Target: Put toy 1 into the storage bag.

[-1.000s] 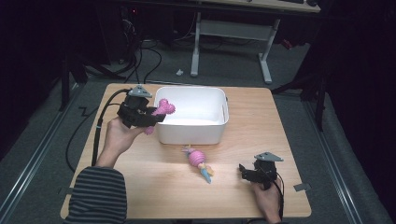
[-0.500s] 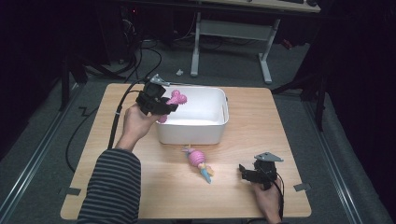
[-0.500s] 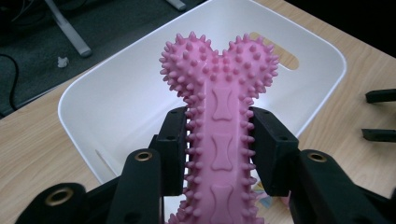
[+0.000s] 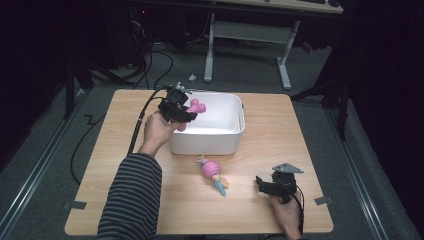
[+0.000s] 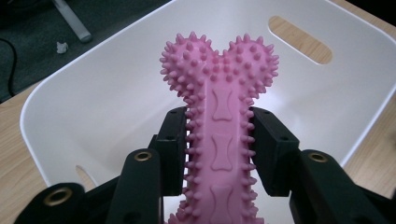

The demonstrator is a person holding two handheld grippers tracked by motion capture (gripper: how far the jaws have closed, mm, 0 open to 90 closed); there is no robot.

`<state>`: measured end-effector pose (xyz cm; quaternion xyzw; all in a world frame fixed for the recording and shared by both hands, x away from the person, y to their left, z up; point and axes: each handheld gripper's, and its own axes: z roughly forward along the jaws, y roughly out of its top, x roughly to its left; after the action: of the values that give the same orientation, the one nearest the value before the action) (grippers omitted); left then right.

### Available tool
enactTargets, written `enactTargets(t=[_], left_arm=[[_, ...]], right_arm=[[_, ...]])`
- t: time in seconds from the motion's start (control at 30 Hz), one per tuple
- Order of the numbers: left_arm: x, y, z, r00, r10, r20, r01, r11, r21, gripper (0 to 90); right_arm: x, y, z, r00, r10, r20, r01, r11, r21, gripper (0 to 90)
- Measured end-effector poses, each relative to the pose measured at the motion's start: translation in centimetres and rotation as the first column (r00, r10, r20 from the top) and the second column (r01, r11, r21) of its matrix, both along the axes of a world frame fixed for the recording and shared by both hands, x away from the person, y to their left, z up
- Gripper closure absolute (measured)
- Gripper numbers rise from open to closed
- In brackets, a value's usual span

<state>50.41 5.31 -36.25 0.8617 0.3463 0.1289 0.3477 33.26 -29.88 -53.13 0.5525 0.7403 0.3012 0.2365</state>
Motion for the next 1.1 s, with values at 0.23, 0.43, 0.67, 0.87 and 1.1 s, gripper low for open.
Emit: enactTargets(t=[0.23,0.43,0.67,0.87,1.1], left_arm=[[0.5,-0.3,-0.8,0.9998,0.006,-0.016,-0.006,0.9997,0.025,58.6],[0.6,-0.6,-1.1,0.9999,-0.003,-0.017,0.004,0.9990,0.044,58.4],[0.8,-0.8,-1.5,0.9997,0.000,-0.023,0.001,0.9986,0.052,58.4],[1.0,-1.1,-2.0,0.9992,-0.003,-0.041,0.006,0.9973,0.073,58.6],[1.0,-1.1,-2.4,0.9986,-0.008,-0.051,0.011,0.9974,0.072,58.2]], right_arm=[[0.0,0.0,0.0,1.0000,0.001,0.000,-0.001,1.000,0.000,17.3],[0.0,0.0,0.0,1.0000,0.000,0.000,0.000,1.000,0.000,17.3],[0.0,0.0,0.0,1.0000,0.000,-0.001,0.000,1.000,0.002,17.3],[0.0,0.0,0.0,1.0000,0.000,0.000,0.000,1.000,0.002,17.3],[0.0,0.0,0.0,1.0000,0.000,-0.001,0.000,1.000,0.002,17.3]])
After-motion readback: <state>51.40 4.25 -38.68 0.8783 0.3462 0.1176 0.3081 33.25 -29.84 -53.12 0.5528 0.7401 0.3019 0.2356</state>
